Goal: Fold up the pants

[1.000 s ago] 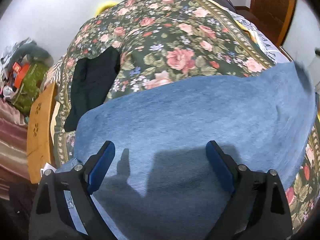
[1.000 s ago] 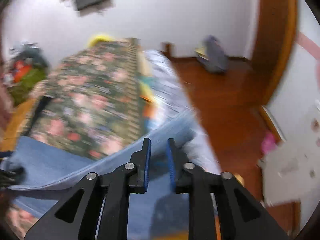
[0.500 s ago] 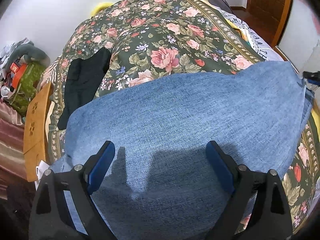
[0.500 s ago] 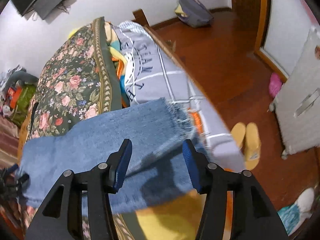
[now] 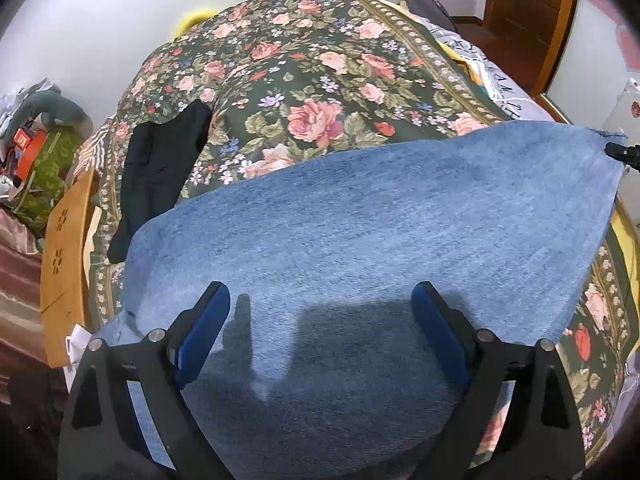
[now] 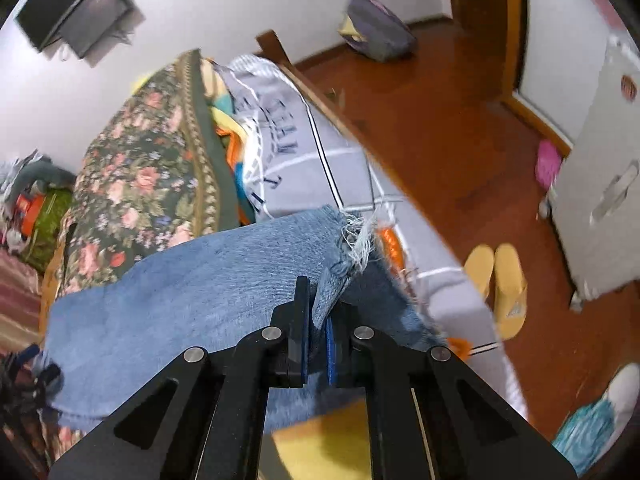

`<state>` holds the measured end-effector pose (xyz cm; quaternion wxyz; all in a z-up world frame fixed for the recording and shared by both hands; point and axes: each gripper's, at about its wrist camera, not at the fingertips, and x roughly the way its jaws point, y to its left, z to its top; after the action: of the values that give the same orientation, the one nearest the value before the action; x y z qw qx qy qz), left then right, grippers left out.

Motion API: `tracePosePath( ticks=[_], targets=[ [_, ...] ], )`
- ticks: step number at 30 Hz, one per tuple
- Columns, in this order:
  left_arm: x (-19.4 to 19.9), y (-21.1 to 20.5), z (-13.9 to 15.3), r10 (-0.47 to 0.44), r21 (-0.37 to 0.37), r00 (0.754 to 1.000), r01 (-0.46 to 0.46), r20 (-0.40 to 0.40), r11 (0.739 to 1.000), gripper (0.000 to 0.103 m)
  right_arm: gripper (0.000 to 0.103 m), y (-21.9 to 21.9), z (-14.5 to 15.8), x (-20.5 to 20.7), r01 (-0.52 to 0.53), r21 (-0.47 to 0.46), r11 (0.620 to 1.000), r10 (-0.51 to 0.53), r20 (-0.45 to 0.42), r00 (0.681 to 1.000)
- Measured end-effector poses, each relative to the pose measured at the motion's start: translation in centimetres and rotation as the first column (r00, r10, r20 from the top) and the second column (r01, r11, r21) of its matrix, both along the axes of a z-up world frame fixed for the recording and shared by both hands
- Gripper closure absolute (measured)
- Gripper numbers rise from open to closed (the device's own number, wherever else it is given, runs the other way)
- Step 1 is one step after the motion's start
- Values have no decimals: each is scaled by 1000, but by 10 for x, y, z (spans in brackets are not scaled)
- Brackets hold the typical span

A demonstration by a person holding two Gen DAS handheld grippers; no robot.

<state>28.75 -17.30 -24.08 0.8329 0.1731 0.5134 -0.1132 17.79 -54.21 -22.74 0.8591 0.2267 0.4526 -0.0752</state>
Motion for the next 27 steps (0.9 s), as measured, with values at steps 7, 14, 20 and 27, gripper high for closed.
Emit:
tracePosePath(
  ticks=[7,14,20,27],
  targets=[
    [-6,4,0,15,-31,1000,-14,8,999,10,96,20,-49,2,-51,-151,987,31,-127,991],
    [-14,51,31,102,-98,987,-90,124,991,10,67,35,-8,4,-58,-287,956,19,-135,991],
    [-24,117,68,209,-145,945,-177,251,974,10,48,82,60,9,-90,-288,954,108,45,993],
    [-33,230,95,365,-176,876,-324,315,929,3,40,187,117,40,-263,-295,919,327,194,925]
  ],
)
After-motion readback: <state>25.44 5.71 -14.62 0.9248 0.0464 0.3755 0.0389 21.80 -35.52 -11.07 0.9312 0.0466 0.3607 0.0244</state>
